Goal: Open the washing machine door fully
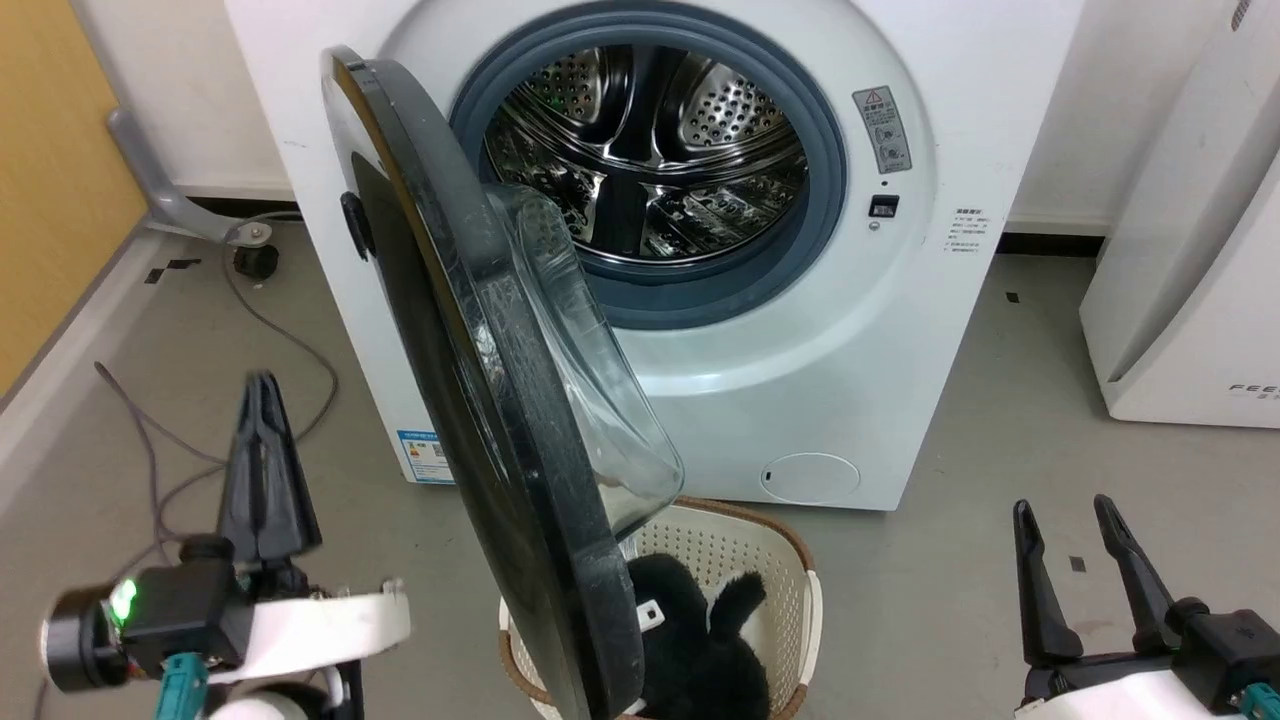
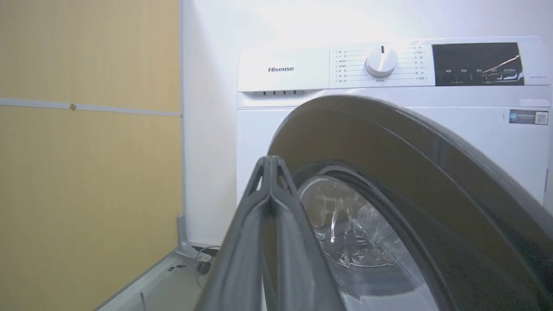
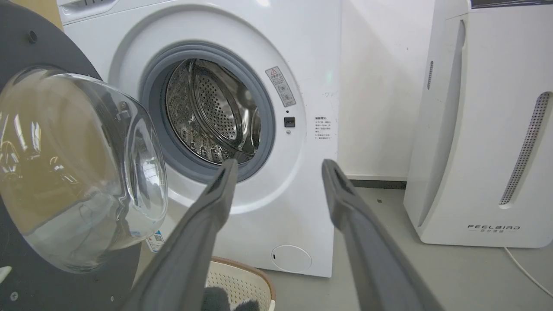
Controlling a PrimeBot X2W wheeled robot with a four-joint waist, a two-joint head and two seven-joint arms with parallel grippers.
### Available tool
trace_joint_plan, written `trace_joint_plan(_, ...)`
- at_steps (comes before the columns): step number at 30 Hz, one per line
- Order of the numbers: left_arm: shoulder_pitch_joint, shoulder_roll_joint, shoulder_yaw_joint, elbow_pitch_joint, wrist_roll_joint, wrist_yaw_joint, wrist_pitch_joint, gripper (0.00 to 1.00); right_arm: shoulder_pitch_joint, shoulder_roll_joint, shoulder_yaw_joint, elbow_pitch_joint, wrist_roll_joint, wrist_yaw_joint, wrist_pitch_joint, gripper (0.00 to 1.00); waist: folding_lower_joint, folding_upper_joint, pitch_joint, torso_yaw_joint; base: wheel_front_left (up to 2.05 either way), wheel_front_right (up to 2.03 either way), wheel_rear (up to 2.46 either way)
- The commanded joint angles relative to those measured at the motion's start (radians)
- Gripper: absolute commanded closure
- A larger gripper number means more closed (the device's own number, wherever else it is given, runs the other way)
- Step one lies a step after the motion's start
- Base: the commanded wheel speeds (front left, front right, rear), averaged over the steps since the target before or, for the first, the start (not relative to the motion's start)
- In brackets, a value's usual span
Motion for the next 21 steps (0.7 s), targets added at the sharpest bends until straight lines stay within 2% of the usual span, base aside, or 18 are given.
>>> trace_joint_plan(1, -0.023, 0.004, -0.003, -0.031, 0.012, -0.006, -0.005, 1.00, 0.020, 0.005, -0.002, -0.001, -0.001, 0.001, -0.004, 0.00, -0.0001, -0.0001, -0.001, 0.001, 0.00, 0.00, 0.00)
trace_joint_plan(8, -0.069, 0.004, -0.059, -0.146, 0.031, -0.028, -0.005, 1.00, 0.026, 0.005, 0.002, 0.002, -0.005, 0.001, -0.004, 0.00, -0.0001, -0.0001, -0.005, 0.003, 0.00, 0.00, 0.00)
trace_joint_plan(21, -0.113, 0.002, -0.289, -0.221, 0.034, -0.097, -0.005, 1.00, 0.028, 0.005, 0.008, 0.005, -0.011, 0.001, -0.004, 0.00, -0.0001, -0.0001, -0.003, -0.001, 0.00, 0.00, 0.00)
